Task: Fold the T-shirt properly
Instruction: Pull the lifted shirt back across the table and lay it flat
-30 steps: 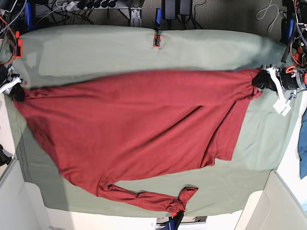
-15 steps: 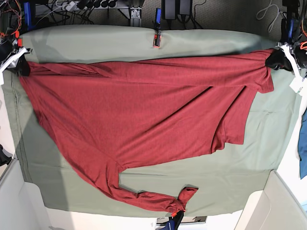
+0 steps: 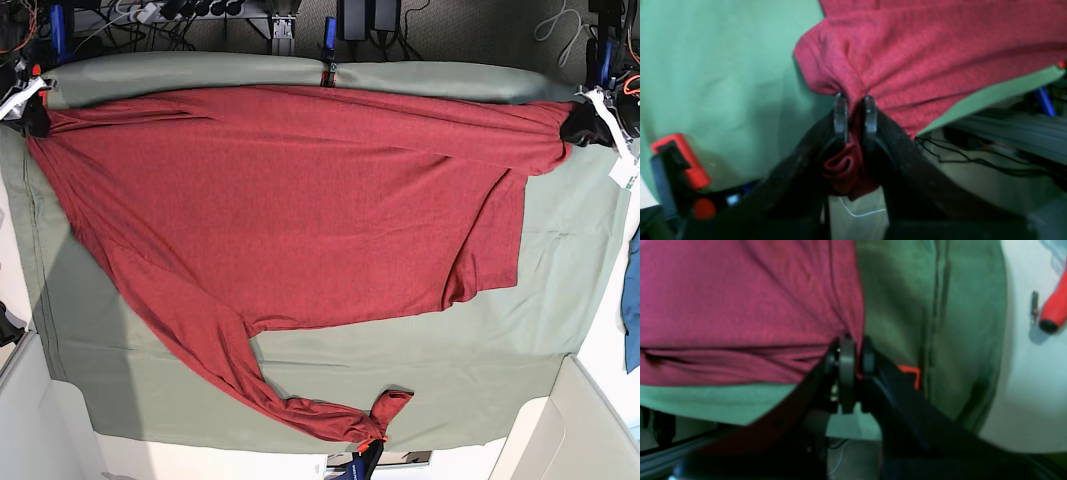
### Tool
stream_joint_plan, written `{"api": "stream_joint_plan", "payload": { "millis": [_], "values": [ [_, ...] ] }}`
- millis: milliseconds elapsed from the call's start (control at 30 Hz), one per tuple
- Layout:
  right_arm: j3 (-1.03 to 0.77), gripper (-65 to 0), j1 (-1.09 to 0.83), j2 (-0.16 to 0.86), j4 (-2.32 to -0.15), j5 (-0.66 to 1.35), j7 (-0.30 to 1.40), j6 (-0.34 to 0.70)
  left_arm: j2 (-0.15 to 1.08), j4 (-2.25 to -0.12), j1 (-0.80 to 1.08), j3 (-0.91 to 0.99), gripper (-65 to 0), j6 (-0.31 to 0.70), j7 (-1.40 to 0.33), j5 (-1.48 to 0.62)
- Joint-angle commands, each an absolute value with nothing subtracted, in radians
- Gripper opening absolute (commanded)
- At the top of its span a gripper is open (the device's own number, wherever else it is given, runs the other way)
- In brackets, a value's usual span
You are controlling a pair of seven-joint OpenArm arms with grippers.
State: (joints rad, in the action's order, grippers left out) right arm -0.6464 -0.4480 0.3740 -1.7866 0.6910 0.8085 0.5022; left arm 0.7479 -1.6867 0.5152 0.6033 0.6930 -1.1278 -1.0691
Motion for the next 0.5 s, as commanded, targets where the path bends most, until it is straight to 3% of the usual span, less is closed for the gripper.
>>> {"api": "stream_joint_plan", "payload": {
  "millis": [0, 300, 367, 467],
  "values": [
    [-0.659, -65.0, -0.446, 0.393, -1.803, 0.696, 0.782, 0.503, 0.773, -1.699, 0.513, 0.614, -65.0, 0.698, -1.102, -1.07],
    [-0.659, -64.1, -0.447, 0.393, -1.802, 0.696, 0.767, 0.502, 0.773, -1.691, 0.513, 0.531, -65.0, 0.698, -1.041, -0.97],
    [-0.659, -54.4, -0.446, 0.393, -1.802, 0.696, 0.766, 0.502, 0.773, -1.691, 0.513, 0.506, -64.6, 0.698, -1.025, -0.947],
    [-0.659, -43.6, -0.446, 0.393, -1.802, 0.696, 0.766, 0.502, 0.773, -1.691, 0.513, 0.486, -53.4, 0.698, -1.007, -0.911]
  ]
}}
